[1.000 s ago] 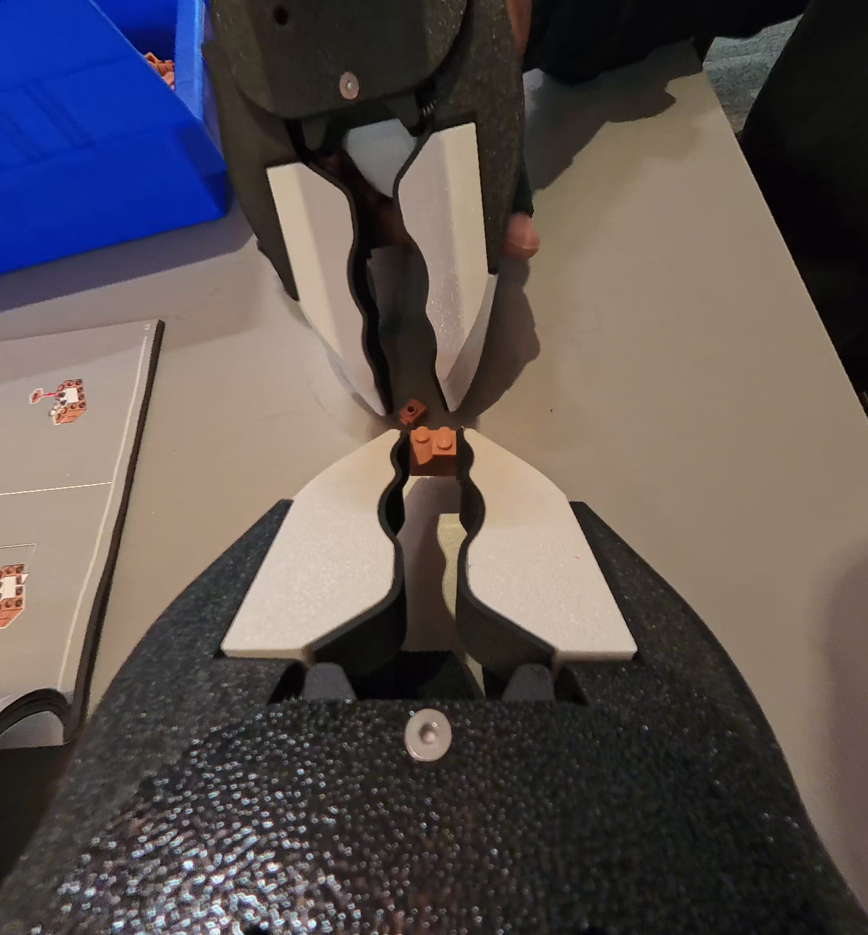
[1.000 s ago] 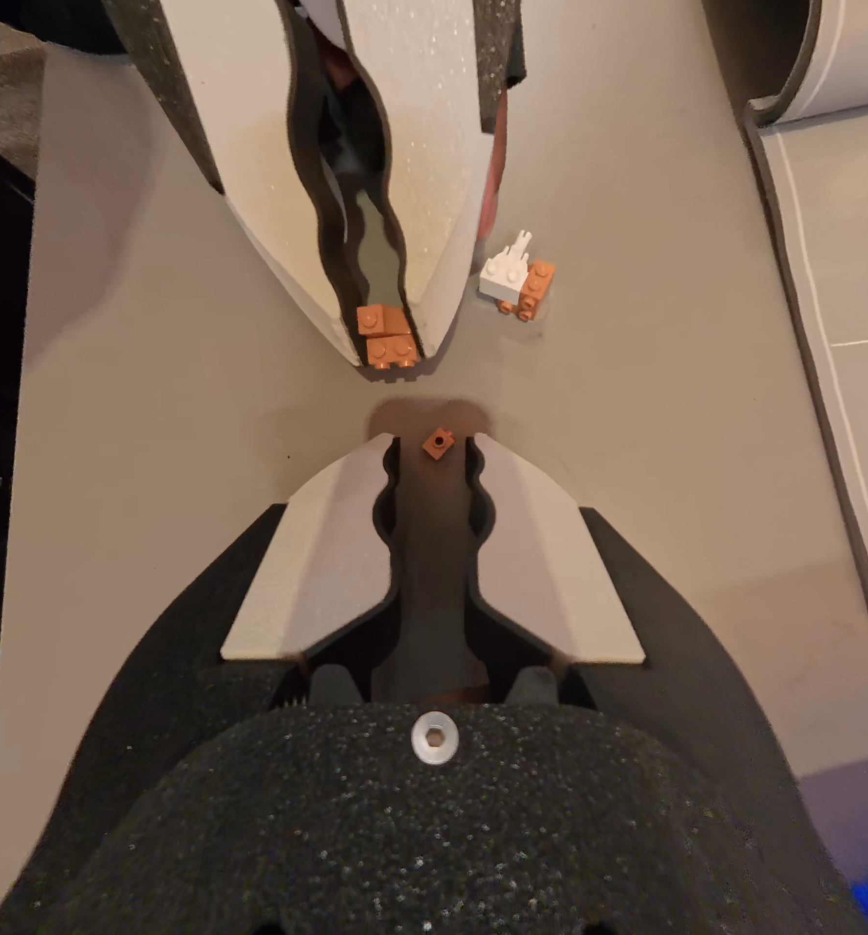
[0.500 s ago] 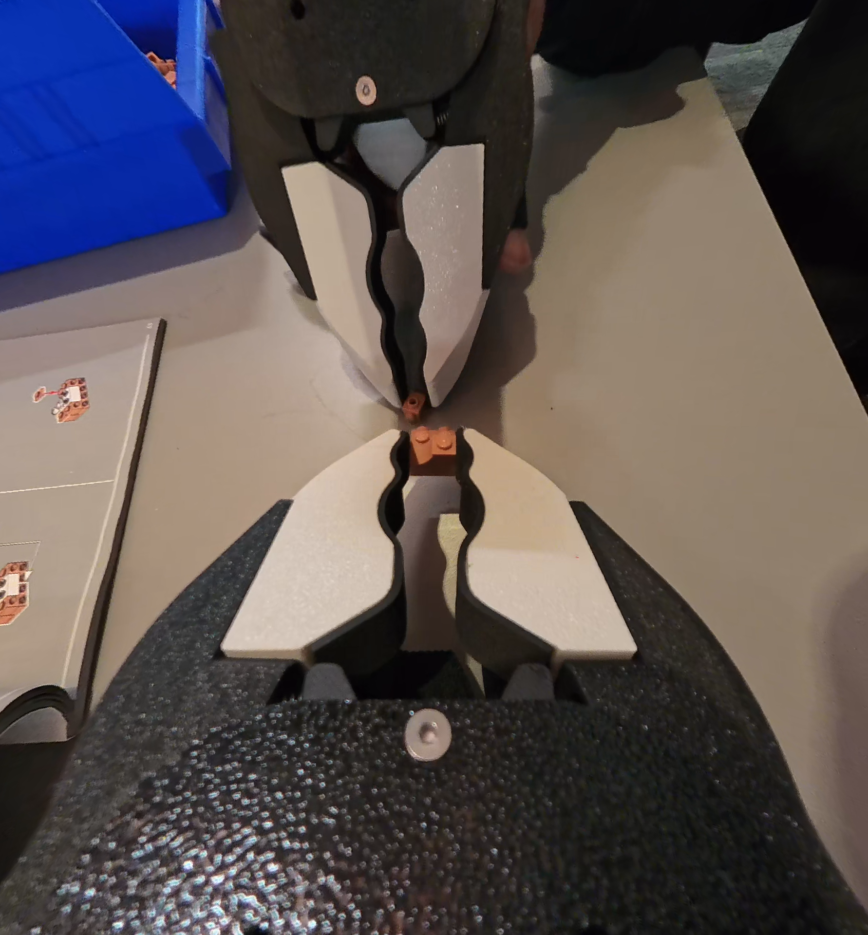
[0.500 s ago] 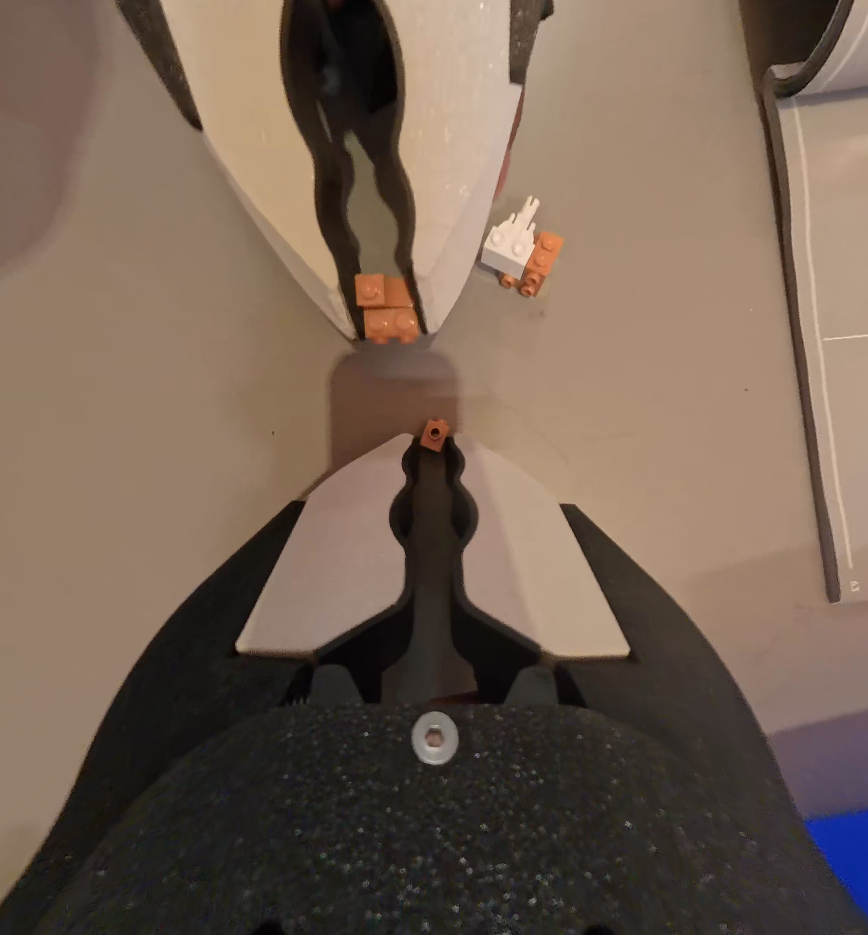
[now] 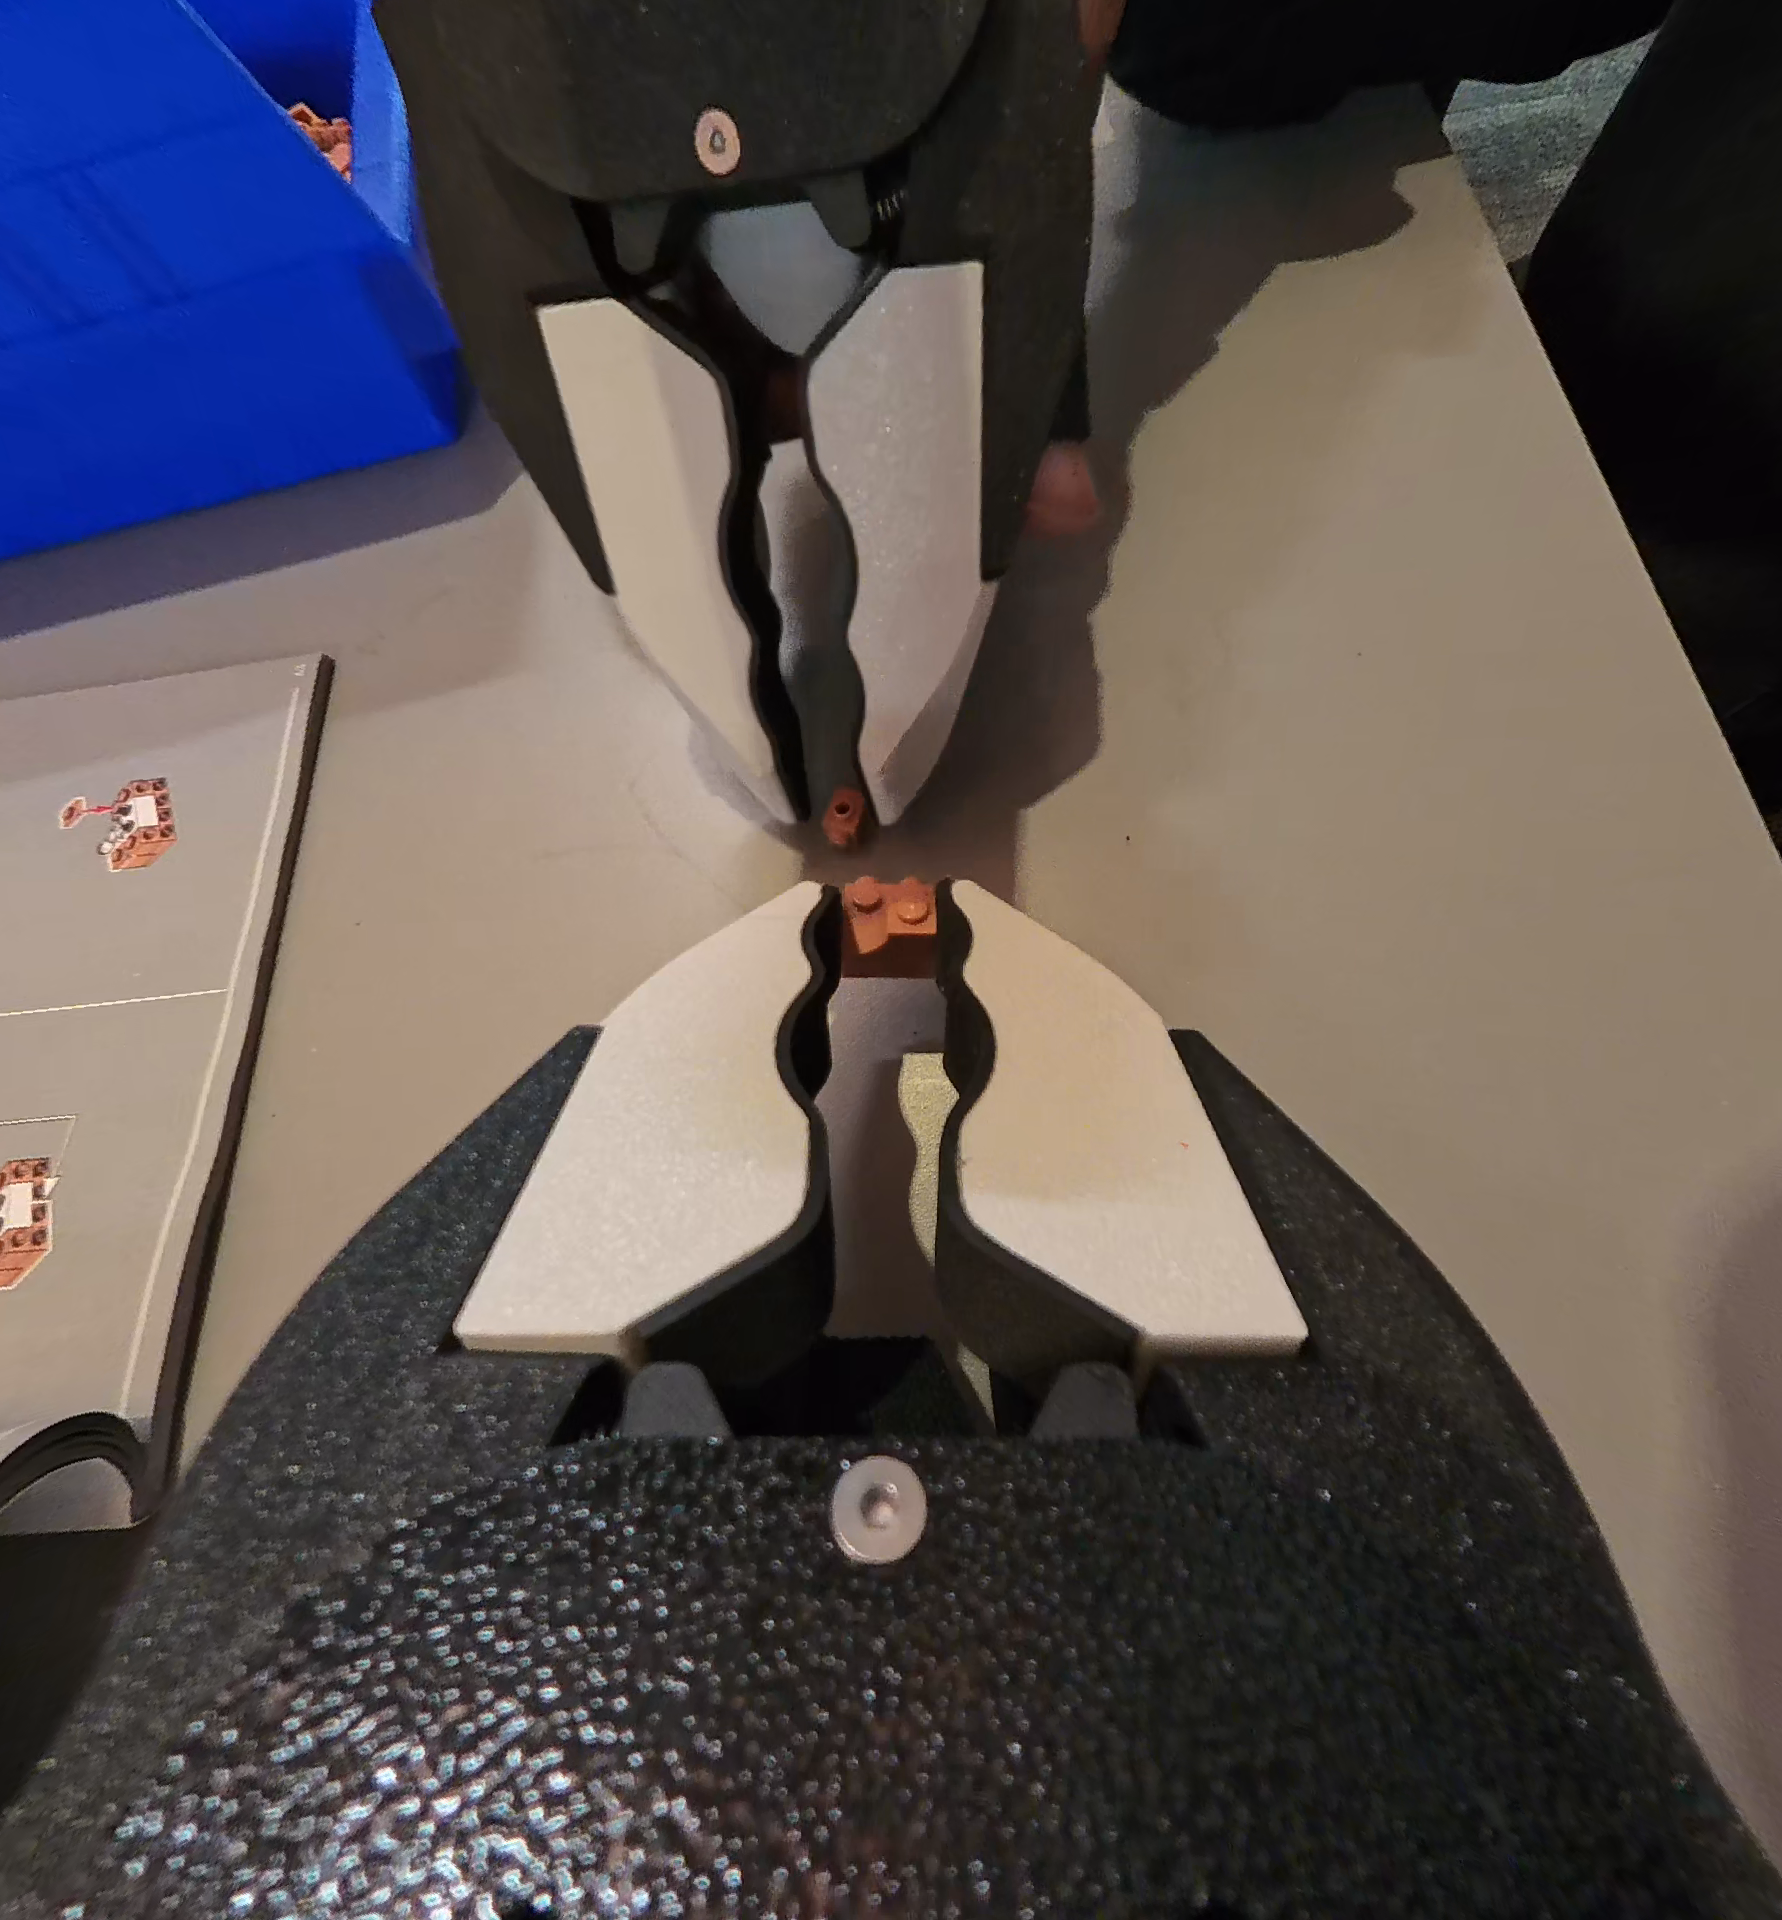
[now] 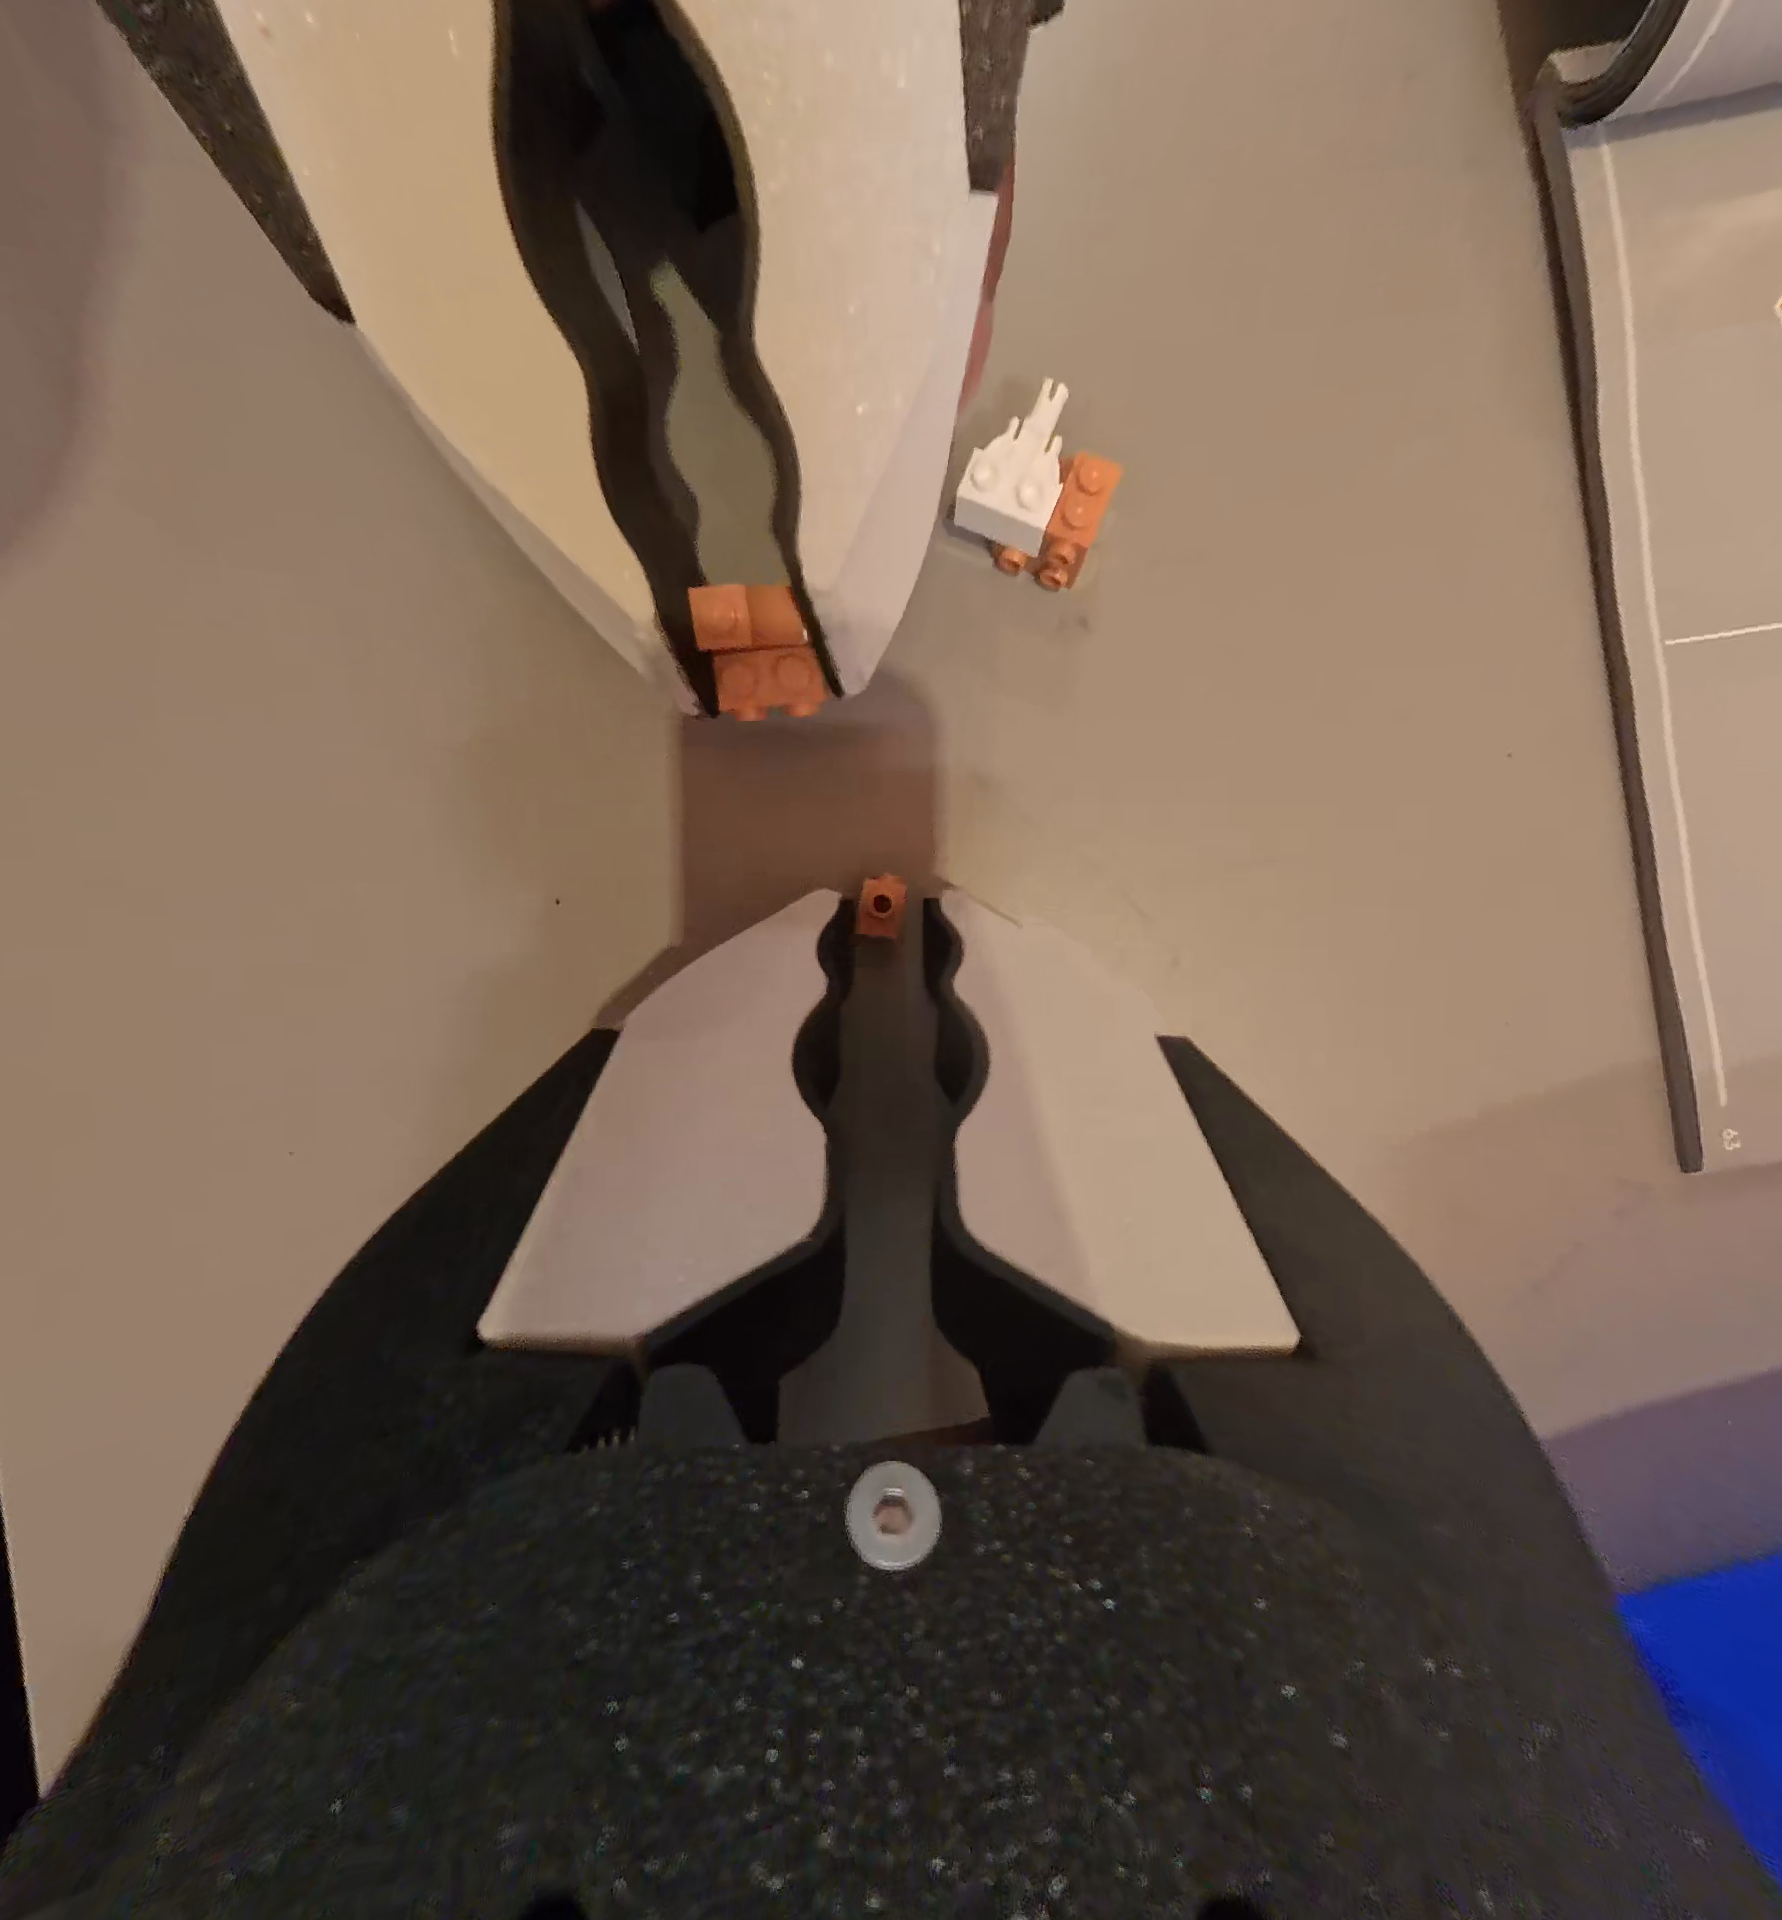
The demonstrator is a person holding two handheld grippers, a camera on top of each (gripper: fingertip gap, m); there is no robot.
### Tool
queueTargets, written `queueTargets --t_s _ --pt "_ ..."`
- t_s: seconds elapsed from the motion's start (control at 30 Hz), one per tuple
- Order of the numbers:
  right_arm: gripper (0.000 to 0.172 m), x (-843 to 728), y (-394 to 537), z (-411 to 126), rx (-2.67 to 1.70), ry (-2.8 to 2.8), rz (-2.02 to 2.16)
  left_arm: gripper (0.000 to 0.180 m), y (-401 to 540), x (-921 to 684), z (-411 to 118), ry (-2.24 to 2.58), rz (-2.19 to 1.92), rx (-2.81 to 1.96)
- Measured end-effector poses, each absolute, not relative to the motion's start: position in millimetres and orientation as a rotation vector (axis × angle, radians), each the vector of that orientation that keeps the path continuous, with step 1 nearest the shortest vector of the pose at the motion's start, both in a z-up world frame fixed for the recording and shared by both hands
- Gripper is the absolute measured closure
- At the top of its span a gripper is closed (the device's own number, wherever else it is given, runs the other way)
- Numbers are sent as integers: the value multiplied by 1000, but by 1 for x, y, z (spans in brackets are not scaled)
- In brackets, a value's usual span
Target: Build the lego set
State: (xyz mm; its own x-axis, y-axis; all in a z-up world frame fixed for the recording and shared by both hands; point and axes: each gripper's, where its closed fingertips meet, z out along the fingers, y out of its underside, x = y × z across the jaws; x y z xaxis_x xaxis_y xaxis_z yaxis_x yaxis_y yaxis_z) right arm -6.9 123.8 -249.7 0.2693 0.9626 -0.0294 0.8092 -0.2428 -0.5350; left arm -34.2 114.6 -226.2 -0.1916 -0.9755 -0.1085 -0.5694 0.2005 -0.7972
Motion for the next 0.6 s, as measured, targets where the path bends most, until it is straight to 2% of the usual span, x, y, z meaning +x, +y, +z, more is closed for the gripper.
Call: queueTargets --t_s 0.03,0.23,0.37,0.6 --pt "163 -6 123 -250 -2127 -1615 488 164 115 -34 -226 1850 -828 -1439" --pt "163 -2 123 -251 -2074 -1673 490 164 114 -34 -227 1855 -830 -1439" --pt "149 0 123 -252 -2064 -1695 459 164 114 -34 -227 1854 -831 -1440" --pt "158 -5 123 -247 -2047 -1690 443 164 113 -34 -228 1861 -829 -1442"
